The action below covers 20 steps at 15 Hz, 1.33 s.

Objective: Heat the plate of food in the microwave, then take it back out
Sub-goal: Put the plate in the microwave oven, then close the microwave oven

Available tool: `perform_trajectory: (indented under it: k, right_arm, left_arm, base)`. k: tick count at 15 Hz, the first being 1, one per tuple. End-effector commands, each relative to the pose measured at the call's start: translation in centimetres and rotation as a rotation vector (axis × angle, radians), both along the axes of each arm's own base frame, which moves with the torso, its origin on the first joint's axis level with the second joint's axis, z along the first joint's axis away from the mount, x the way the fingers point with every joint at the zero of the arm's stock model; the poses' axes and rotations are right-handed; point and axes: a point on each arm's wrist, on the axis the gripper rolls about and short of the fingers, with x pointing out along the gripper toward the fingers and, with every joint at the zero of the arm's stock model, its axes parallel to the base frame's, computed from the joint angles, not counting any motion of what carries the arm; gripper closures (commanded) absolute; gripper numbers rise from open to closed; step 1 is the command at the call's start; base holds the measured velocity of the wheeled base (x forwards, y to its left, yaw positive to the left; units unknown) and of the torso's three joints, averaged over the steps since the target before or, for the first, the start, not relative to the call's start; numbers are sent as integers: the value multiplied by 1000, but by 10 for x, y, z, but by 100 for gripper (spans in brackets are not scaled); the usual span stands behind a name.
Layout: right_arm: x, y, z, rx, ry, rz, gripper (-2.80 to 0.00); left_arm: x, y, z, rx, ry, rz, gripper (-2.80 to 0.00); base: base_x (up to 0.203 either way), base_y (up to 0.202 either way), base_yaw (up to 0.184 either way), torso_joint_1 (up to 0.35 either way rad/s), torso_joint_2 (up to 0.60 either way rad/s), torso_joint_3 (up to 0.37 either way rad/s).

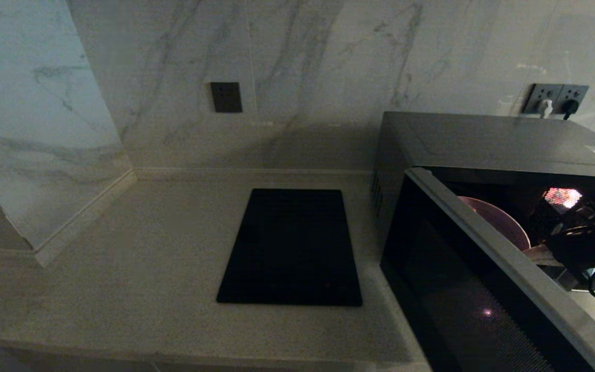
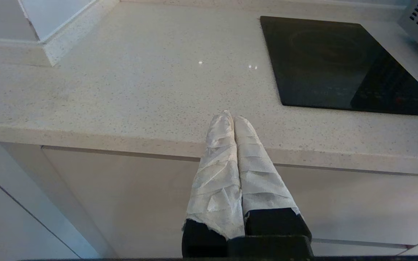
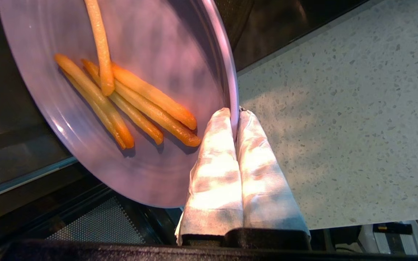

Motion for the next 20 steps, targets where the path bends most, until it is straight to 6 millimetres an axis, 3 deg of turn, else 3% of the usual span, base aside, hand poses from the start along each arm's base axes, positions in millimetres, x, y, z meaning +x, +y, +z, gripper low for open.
perform_trajectory:
  k: [1,10,11,20]
  right_arm:
    - [8,-3,-7,6,11,-3,0]
    - [14,-6,-16,11,34,-6,0]
    - [14,-6,-16,10,35,-6,-280]
    - [10,-5,-8,0,14,-11,-280]
  left_arm:
    - [0,0,0,-1,0,1,0]
    - [0,0,0,-1,1,1,0]
    - [0,0,0,-1,-1,1,0]
    - [0,0,0,-1,0,1,0]
  base:
    - [0,0,0,0,0,0]
    - [0,0,0,0,0,0]
    - [0,0,0,0,0,0]
    - [0,0,0,0,0,0]
